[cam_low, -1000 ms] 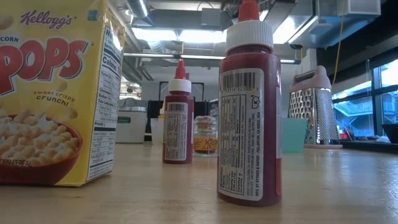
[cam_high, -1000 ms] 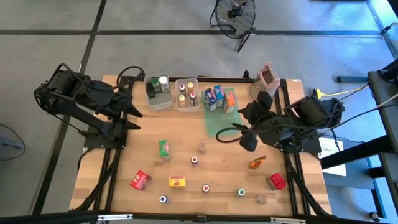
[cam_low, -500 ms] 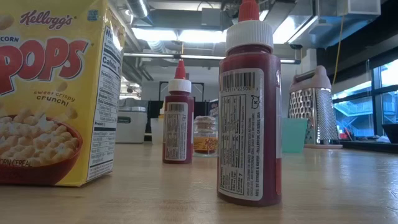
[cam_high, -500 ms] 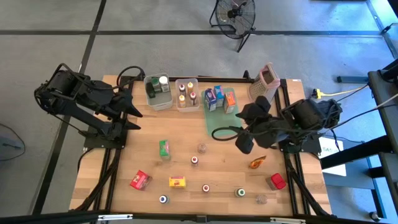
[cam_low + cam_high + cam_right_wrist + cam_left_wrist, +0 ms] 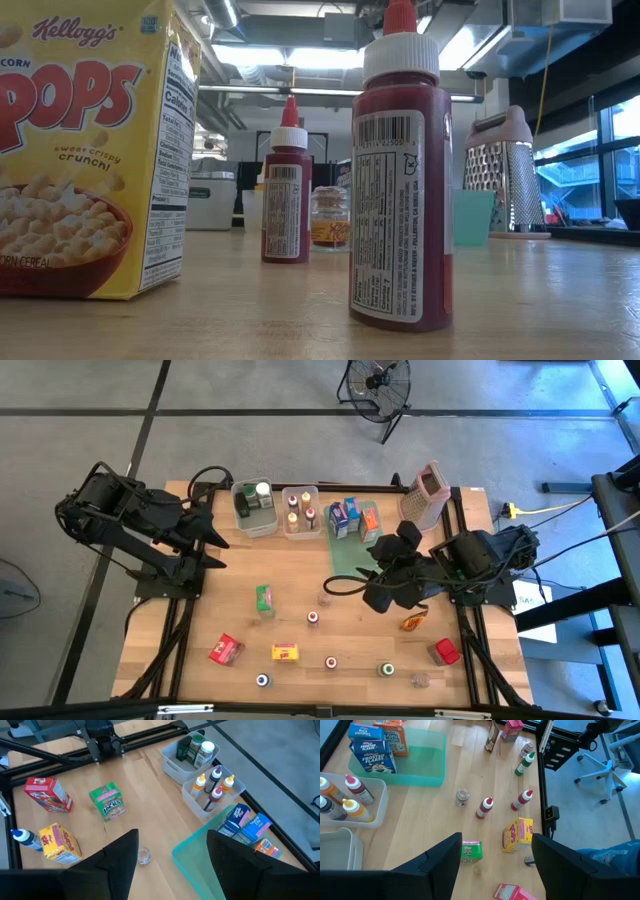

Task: Pick & Place Kitchen Items
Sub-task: Put the red spice can into the gray bin

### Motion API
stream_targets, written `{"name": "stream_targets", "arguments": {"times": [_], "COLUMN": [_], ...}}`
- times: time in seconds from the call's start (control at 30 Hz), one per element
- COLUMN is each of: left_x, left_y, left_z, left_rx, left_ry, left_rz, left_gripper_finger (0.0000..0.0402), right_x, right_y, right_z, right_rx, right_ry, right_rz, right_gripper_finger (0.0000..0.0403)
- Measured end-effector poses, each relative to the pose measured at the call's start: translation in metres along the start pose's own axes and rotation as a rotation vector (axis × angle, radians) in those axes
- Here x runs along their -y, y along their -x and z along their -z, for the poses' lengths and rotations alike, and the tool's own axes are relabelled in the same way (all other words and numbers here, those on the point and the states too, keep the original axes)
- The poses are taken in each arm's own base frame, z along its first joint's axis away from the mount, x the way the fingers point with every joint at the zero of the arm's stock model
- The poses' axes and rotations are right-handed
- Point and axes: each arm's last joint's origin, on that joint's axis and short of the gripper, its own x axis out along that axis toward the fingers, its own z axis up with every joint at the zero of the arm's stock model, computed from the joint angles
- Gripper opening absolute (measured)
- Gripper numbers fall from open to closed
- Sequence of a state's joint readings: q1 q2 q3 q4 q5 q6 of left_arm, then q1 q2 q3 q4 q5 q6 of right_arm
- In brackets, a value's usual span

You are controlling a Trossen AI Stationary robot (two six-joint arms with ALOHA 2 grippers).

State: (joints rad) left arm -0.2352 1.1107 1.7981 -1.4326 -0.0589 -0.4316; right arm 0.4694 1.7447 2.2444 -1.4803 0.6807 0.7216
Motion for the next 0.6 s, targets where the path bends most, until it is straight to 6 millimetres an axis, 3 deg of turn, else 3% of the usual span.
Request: {"name": "stream_targets", "arguments": {"times": [0.6], "left_x": [0.0000], "left_y": [0.0000], "left_z": [0.0000], "left_rx": [0.000], "left_ry": [0.000], "left_rz": [0.000], "left_gripper_finger": [0.0235], "right_x": [-0.0006], "right_y": [0.0009], "right_z": [0.0044], "right_rx": [-0.074], "right_ry": [0.026], "right_rz": [-0.048], "right_gripper_finger": [0.0238]}}
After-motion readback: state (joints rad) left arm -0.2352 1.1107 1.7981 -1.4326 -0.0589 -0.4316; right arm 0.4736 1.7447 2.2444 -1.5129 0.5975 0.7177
